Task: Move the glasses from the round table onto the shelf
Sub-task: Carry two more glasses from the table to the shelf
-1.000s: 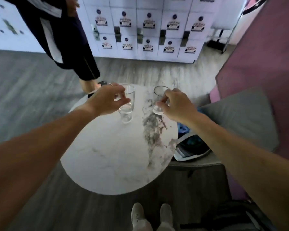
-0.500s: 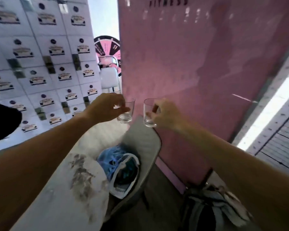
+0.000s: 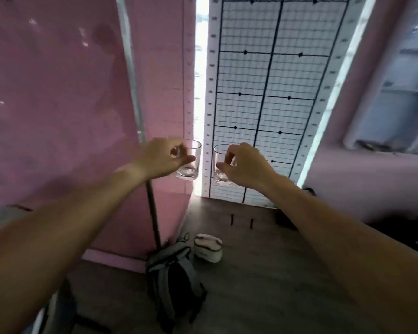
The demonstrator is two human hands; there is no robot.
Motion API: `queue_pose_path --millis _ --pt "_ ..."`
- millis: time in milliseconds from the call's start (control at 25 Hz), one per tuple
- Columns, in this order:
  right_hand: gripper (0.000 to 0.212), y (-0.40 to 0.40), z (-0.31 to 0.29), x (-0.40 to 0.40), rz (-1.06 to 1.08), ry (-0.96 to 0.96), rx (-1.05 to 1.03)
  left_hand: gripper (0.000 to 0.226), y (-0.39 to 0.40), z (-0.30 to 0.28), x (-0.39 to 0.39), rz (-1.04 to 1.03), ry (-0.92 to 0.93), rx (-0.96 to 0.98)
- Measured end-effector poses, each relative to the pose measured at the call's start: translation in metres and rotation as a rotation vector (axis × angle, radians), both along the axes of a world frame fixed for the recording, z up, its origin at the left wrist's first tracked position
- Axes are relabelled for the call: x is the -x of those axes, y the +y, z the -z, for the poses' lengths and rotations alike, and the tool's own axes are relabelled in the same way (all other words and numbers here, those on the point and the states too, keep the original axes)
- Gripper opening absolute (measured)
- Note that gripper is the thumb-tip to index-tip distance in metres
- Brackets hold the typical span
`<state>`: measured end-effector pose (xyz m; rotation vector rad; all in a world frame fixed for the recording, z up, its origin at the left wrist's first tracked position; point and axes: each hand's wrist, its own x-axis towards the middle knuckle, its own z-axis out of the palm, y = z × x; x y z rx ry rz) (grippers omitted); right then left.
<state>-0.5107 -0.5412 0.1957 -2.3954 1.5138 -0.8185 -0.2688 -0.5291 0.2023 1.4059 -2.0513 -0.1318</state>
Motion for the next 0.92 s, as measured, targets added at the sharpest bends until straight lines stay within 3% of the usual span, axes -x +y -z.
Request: queue_pose_path --millis 360,600,920 --pt "0.025 0.05 -0.007 0.303 0.508 -0.055 0.002 0.023 -0.06 -0.011 0.326 0.487 0.078 -0.093" --pt "0.024 0.03 -0.005 0.426 0.736 -0.008 0.022 0.024 -0.126 -0.004 0.48 0.674 0.028 -0.107" --pt "0.025 -0.073 -0.016 0.549 0.93 0.016 -0.002 0.027 -0.265 -0.01 0.633 0.81 -0.022 -0.076"
